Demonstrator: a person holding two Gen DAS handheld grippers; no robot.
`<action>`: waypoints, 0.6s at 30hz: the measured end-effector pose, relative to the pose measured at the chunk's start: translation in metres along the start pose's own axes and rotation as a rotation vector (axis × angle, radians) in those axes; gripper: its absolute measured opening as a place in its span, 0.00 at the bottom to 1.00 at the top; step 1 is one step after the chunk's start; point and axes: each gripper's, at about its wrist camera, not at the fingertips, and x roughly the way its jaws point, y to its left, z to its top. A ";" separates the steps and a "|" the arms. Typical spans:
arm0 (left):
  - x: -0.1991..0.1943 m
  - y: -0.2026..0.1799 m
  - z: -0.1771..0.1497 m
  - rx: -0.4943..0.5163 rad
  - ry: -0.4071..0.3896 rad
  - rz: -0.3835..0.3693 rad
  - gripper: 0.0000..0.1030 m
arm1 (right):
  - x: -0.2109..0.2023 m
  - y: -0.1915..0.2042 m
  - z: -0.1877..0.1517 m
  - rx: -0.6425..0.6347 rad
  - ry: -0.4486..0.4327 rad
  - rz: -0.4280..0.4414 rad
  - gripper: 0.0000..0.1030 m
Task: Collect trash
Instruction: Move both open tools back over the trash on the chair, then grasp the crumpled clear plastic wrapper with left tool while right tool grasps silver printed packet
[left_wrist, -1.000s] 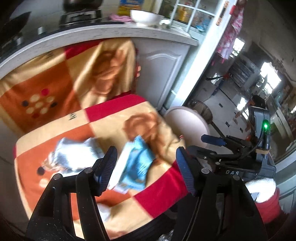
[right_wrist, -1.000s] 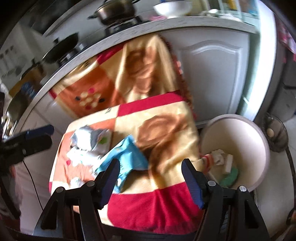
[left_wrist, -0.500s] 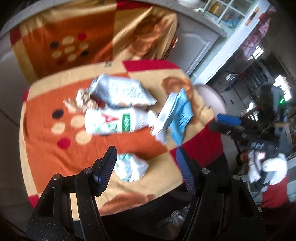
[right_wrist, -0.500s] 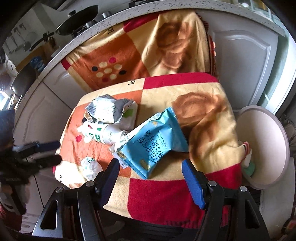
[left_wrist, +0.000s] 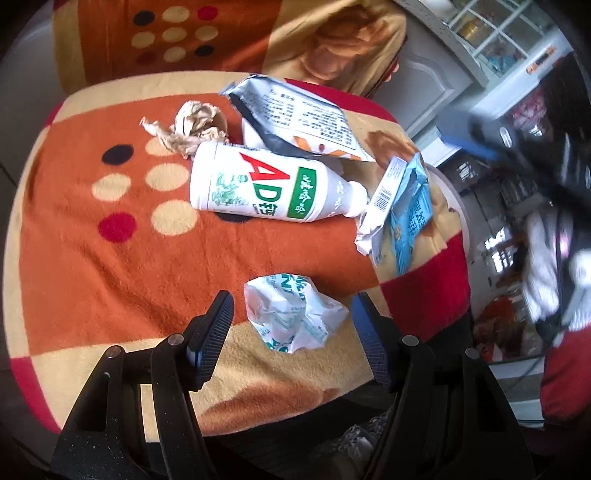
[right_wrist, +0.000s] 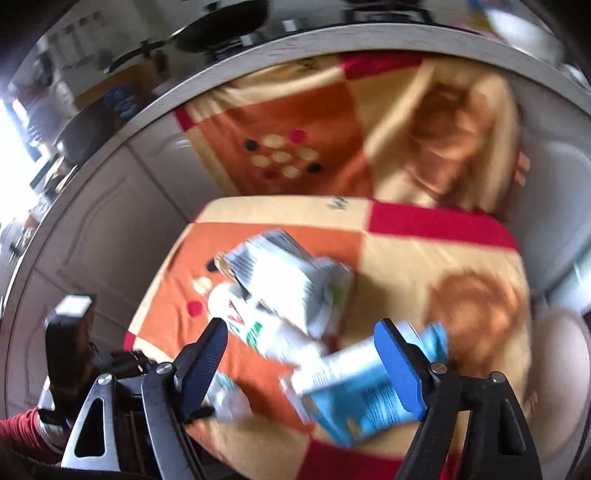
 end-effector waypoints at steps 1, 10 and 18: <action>0.002 0.002 0.000 -0.007 0.002 -0.007 0.63 | 0.006 0.003 0.007 -0.018 0.006 0.004 0.78; 0.025 0.013 0.009 -0.040 0.024 -0.039 0.63 | 0.110 0.029 0.050 -0.289 0.214 0.007 0.82; 0.034 0.017 0.015 -0.052 0.023 -0.055 0.43 | 0.122 0.008 0.046 -0.227 0.222 0.039 0.39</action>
